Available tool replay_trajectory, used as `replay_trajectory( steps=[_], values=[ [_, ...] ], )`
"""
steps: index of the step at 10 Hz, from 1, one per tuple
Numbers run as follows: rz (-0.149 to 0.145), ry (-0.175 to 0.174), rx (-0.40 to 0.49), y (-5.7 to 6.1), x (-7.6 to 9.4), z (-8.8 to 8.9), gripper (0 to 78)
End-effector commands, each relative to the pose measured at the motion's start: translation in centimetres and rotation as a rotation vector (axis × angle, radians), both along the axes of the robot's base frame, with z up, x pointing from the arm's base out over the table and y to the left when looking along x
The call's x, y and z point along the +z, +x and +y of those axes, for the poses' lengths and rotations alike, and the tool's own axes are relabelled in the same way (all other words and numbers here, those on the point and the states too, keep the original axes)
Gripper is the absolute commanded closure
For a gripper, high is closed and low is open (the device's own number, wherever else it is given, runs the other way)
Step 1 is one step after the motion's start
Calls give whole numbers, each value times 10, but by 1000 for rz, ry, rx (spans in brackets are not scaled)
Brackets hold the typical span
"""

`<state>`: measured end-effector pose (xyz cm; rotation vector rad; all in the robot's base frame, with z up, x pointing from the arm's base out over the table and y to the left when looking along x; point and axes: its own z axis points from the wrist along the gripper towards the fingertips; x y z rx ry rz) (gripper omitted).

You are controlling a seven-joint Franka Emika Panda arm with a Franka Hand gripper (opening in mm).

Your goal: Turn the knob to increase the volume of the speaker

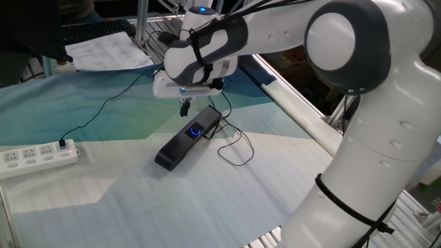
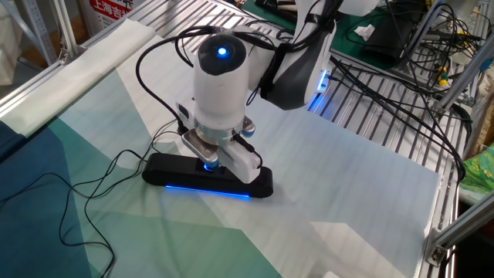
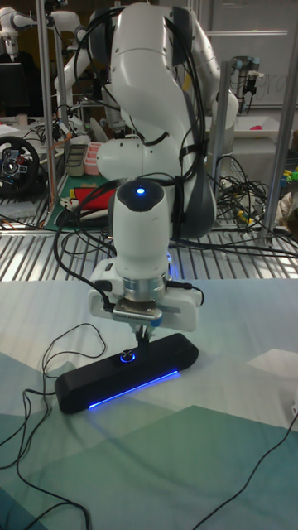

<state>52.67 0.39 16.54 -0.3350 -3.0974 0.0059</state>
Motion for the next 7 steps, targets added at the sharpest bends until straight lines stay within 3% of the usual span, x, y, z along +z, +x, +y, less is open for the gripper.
replay_trajectory(
  steps=[1,2,3,4,7],
  values=[
    [-10,0,-8,2,-1,-1,776],
    [11,-1,-63,2,-1,-1,776],
    [13,-1,-71,2,-1,-1,776],
    [20,2,-141,2,-1,-1,776],
    [2,-2,-118,-2,-4,-3,776]
  ],
)
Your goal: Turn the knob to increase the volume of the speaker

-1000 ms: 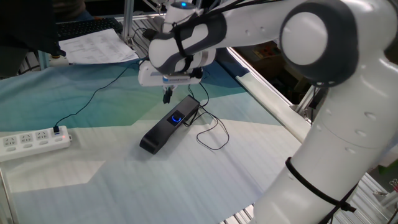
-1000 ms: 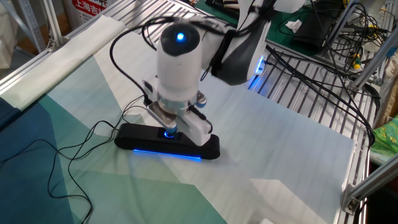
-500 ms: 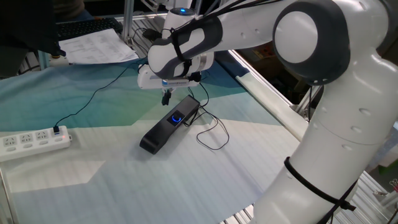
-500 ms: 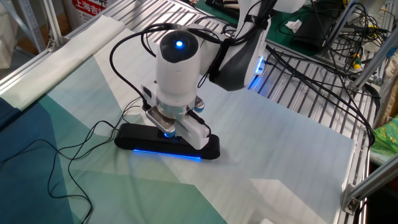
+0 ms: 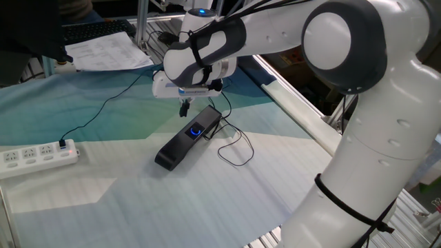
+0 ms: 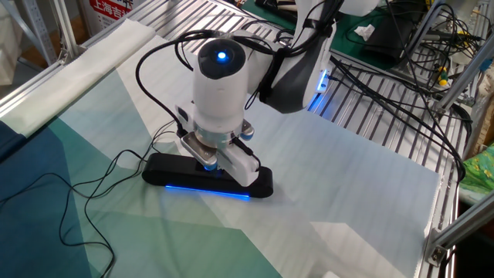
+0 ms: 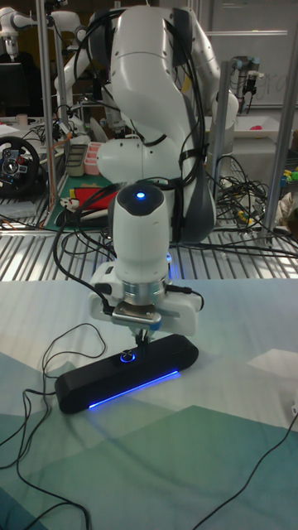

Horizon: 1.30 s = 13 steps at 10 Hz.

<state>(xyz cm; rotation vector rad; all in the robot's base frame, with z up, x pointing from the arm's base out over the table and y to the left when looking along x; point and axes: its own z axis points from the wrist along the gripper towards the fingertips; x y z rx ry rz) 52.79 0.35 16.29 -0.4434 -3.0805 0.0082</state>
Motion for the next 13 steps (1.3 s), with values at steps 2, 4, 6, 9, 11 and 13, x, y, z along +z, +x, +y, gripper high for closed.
replay_trajectory(
  steps=[2,4,6,9,11,13],
  values=[
    [-6,1,-28,-11,-6,-8,776],
    [-10,-2,-6,-27,-10,-14,776],
    [-15,-5,9,-37,-15,-21,776],
    [-20,-4,48,-44,-19,-40,776],
    [-19,-3,53,-44,-18,-47,776],
    [-18,-3,51,-44,-18,-47,776]
  ],
)
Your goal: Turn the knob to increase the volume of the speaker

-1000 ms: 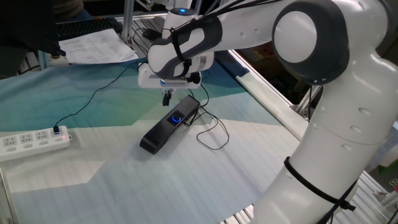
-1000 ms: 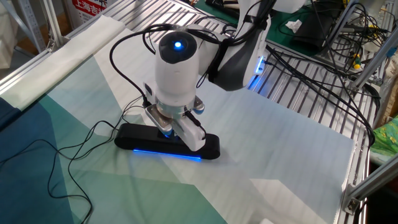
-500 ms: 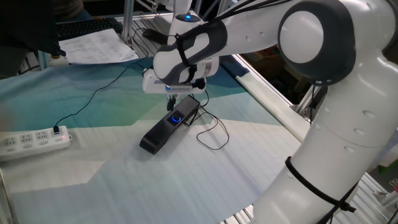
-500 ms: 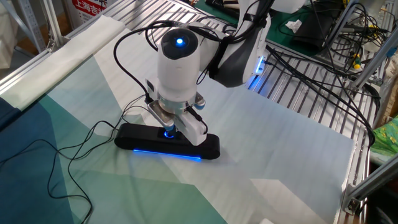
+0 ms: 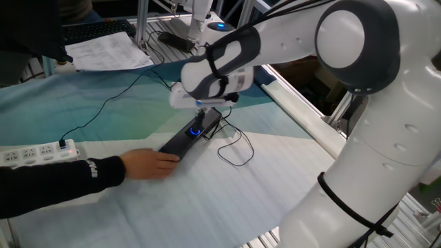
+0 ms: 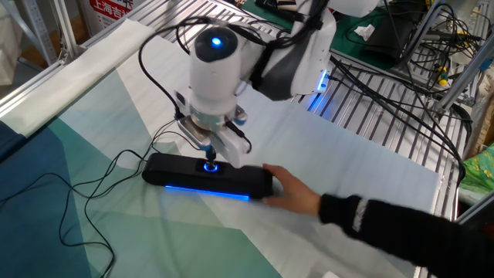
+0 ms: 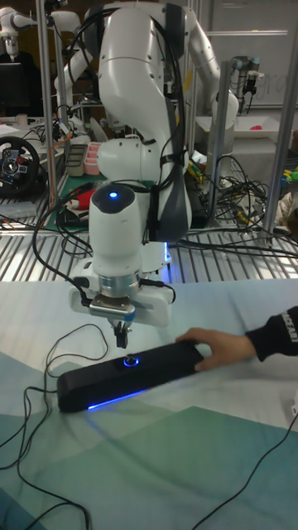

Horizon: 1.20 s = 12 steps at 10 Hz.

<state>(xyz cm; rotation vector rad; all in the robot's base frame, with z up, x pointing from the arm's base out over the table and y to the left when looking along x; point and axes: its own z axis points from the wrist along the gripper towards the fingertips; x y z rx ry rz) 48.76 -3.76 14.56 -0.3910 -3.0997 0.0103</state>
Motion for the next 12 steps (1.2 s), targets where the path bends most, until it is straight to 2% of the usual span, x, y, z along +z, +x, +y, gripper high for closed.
replay_trajectory(
  steps=[1,8,12],
  values=[
    [-4,2,15,-4,-1,-6,776],
    [-5,6,-2,1,2,-2,776],
    [-4,4,-4,14,6,2,776]
  ],
)
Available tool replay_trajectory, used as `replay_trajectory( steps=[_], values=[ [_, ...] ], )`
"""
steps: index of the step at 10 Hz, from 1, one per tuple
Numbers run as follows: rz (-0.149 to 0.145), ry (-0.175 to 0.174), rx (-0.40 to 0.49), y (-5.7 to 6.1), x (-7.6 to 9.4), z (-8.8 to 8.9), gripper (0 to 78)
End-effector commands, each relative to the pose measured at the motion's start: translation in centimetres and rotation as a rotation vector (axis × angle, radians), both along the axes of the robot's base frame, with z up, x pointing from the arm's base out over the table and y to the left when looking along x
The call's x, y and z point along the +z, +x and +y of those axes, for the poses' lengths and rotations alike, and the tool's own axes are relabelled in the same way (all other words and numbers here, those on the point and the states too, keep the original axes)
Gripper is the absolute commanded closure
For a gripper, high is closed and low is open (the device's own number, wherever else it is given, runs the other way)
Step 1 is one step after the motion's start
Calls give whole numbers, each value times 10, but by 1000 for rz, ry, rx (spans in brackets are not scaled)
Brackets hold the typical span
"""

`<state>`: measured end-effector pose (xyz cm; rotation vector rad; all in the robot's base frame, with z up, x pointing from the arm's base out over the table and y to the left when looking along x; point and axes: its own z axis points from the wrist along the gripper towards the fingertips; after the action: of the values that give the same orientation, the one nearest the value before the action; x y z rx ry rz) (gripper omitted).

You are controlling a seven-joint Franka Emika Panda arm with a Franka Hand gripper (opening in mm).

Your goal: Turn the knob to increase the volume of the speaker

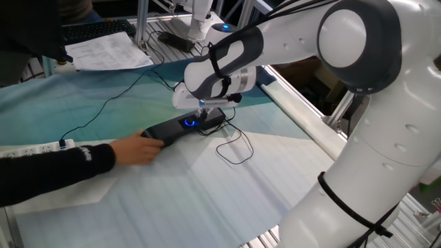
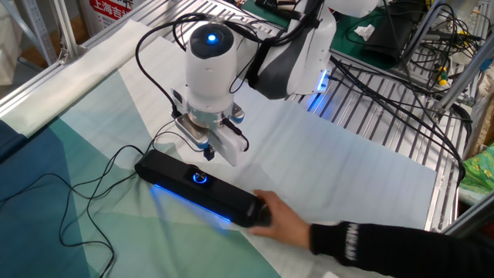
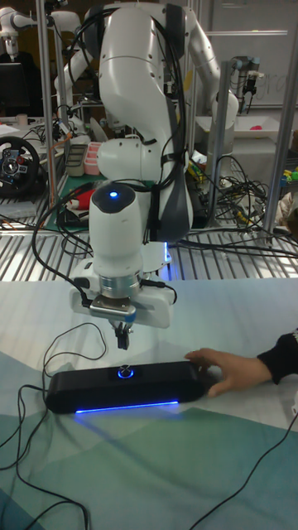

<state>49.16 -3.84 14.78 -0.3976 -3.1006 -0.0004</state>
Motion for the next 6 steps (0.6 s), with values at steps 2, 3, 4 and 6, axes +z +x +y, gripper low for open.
replay_trajectory(
  steps=[2,3,4,6],
  values=[
    [-1,-2,0,17,5,5,776],
    [-1,-3,-2,20,5,6,776],
    [-4,-2,-2,23,3,6,776],
    [-8,-3,4,27,-3,7,776]
  ],
)
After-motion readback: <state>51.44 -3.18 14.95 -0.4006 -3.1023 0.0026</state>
